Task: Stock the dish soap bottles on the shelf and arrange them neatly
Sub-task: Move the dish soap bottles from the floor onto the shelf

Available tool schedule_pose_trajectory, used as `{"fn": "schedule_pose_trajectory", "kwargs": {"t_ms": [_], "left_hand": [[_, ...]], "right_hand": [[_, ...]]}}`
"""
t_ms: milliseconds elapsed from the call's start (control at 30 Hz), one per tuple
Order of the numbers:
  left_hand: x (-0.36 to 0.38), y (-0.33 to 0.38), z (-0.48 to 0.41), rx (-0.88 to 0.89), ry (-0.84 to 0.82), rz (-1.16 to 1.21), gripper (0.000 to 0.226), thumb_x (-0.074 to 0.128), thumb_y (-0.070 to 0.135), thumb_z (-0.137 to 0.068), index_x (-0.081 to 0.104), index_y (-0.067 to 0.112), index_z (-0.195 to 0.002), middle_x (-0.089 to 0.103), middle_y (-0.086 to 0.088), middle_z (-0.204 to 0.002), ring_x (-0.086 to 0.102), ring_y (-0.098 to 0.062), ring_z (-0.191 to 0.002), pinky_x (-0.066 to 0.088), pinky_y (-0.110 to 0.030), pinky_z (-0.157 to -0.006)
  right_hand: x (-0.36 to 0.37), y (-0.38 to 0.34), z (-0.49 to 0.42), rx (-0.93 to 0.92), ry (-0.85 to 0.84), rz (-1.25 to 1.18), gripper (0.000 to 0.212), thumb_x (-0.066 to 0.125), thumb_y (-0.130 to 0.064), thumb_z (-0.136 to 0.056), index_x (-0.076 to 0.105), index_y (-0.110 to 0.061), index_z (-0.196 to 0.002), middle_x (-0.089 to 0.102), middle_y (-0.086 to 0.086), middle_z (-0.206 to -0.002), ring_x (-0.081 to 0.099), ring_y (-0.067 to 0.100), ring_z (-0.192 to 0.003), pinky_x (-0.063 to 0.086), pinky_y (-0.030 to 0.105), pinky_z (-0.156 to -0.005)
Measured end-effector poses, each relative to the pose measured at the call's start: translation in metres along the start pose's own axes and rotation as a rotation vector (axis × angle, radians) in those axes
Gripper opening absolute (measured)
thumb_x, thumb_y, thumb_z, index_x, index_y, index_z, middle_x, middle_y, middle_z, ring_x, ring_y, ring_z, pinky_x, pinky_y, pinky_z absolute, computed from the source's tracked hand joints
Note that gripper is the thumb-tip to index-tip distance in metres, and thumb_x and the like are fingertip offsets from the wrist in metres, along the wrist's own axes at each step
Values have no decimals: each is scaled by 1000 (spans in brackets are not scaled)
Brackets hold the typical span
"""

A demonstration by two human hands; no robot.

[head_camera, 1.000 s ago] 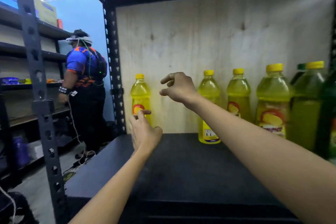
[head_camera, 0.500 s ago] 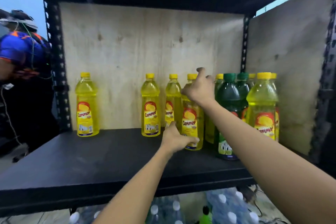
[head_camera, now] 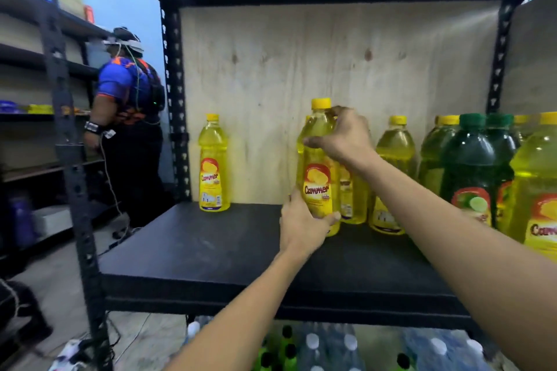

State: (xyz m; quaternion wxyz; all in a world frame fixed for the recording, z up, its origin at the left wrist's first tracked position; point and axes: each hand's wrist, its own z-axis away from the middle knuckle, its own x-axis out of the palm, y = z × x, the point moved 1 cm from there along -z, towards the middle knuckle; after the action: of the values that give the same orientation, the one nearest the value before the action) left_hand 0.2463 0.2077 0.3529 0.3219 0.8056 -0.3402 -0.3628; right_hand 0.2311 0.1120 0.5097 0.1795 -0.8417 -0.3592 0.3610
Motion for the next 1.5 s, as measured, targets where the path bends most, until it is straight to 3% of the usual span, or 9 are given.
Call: {"fn": "schedule_pose_trajectory", "kwargs": {"t_ms": [200, 333, 833, 933, 1000, 1133, 1233, 1367, 1500], "left_hand": [[-126, -80, -41, -39, 145, -243, 90, 84, 50, -62, 42, 25, -137, 61, -2, -113, 60, -22, -101, 53, -41, -91], [-173, -115, -57, -112, 201, -275, 65, 85, 47, -59, 52, 29, -112, 60, -3, -103, 60, -24, -99, 53, -40, -86], [-197, -153, -62, -135, 178, -292, 60, 83, 57, -60, 52, 31, -105, 66, 2, -97, 64, -17, -92, 56, -37, -81], [-200, -139, -59, -251, 125, -293, 82, 87, 46, -63, 49, 22, -132, 61, -4, -120, 59, -24, -115, 50, -35, -89], [-197, -120, -48, -289, 174, -314, 110, 84, 34, -70, 18, 16, -156, 40, -9, -142, 43, -30, -132, 42, -40, -103], [-176, -60, -15, 248, 490, -538, 74, 72, 16, -73, 44, 25, -141, 44, -6, -128, 38, -27, -122, 40, -38, -101], [-134, -32, -23, 370, 234, -375, 54, 68, 12, -73, 58, 30, -123, 50, 5, -114, 50, -15, -110, 45, -26, -93], [-60, -21, -53, -61, -113, -50, 61, 78, 16, -74, 55, 23, -130, 60, 0, -124, 59, -20, -118, 50, -32, -97], [-8, -24, -77, -262, -166, -55, 86, 87, 28, -70, 43, 10, -141, 55, -8, -139, 53, -26, -129, 46, -36, -105]], "right_hand": [[116, -80, -20, 9, -166, -190, 66, 92, -46, -58, 70, -14, -112, 72, 10, -115, 66, 27, -111, 55, 35, -90], [179, -121, -29, -30, -267, -230, 66, 92, -44, -56, 69, -15, -110, 72, 8, -112, 69, 26, -104, 57, 39, -88], [222, -142, -24, -66, -338, -192, 66, 88, -43, -68, 62, -10, -118, 69, 10, -119, 66, 30, -108, 57, 41, -88], [207, -137, -19, -73, -404, -205, 68, 88, -42, -69, 62, -11, -124, 67, 10, -125, 64, 29, -115, 55, 41, -94], [184, -125, -15, -33, -421, -263, 78, 89, -34, -70, 56, -13, -137, 61, 8, -136, 59, 27, -124, 50, 39, -101], [123, -68, -19, 4, -148, -253, 61, 85, -24, -72, 63, -21, -128, 63, 8, -130, 63, 23, -117, 51, 35, -98], [87, -20, -33, 102, 68, -178, 57, 80, -23, -70, 62, -22, -123, 64, 13, -124, 63, 30, -112, 53, 33, -90], [67, 25, -49, 246, 76, -205, 74, 82, -22, -71, 47, -16, -137, 56, 18, -132, 55, 34, -122, 48, 42, -101], [69, 42, -64, 209, 24, -211, 87, 82, -25, -78, 34, -11, -149, 50, 19, -142, 48, 34, -133, 43, 36, -106]]}}
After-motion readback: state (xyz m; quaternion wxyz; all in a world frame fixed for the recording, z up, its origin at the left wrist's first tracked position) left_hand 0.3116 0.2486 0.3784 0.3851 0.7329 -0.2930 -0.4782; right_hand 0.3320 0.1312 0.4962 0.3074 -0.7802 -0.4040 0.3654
